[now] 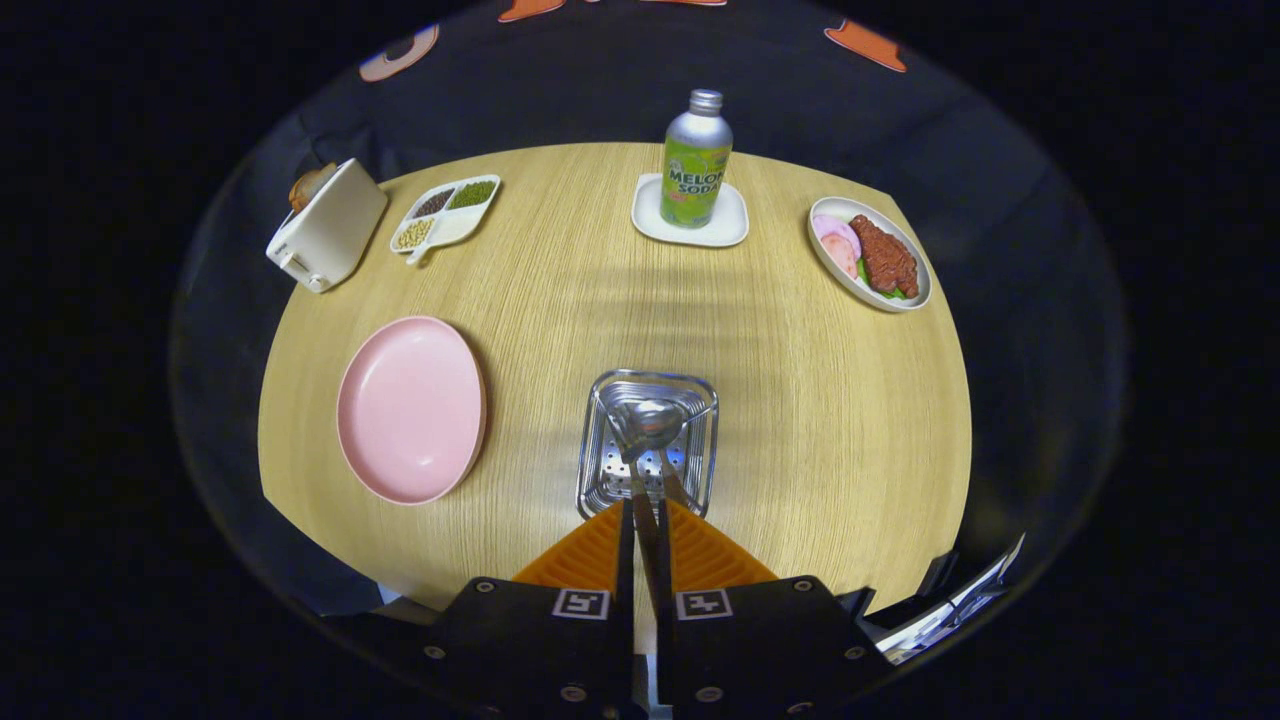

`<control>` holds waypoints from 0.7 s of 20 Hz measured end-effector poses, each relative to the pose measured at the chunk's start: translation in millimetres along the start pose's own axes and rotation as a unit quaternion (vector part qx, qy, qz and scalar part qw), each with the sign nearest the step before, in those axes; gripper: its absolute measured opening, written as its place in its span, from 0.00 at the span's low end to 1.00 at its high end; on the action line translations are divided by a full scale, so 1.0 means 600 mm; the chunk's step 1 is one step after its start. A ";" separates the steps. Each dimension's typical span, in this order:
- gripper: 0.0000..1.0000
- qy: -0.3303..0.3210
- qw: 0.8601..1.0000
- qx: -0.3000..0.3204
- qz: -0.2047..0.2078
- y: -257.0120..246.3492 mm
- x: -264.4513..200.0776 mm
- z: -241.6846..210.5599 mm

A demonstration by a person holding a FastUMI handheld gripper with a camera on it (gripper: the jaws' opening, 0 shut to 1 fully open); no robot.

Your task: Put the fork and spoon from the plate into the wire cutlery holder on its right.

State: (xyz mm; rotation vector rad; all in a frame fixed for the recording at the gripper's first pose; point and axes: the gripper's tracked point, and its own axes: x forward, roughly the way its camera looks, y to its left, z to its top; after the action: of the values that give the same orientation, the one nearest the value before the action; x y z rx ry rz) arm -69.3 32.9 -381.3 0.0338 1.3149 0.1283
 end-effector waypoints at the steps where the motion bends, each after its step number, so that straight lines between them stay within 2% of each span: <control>1: 0.10 -0.026 1.000 -0.007 -0.016 -0.011 -0.003 0.018; 3: 0.11 -0.081 0.996 -0.018 -0.041 -0.029 -0.021 0.058; 6: 0.13 -0.165 0.985 0.004 -0.042 -0.029 -0.068 0.123; 8: 0.18 -0.223 0.974 0.015 -0.041 -0.034 -0.110 0.166; 10: 0.26 -0.276 0.960 0.025 -0.032 -0.034 -0.153 0.208; 12: 0.42 -0.305 0.951 0.038 -0.014 -0.025 -0.188 0.229; 14: 0.56 -0.352 0.934 0.053 -0.007 -0.026 -0.226 0.264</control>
State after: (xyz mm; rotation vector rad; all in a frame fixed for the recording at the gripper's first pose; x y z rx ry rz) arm 51.1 9.4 -212.2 0.1493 0.6011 0.0240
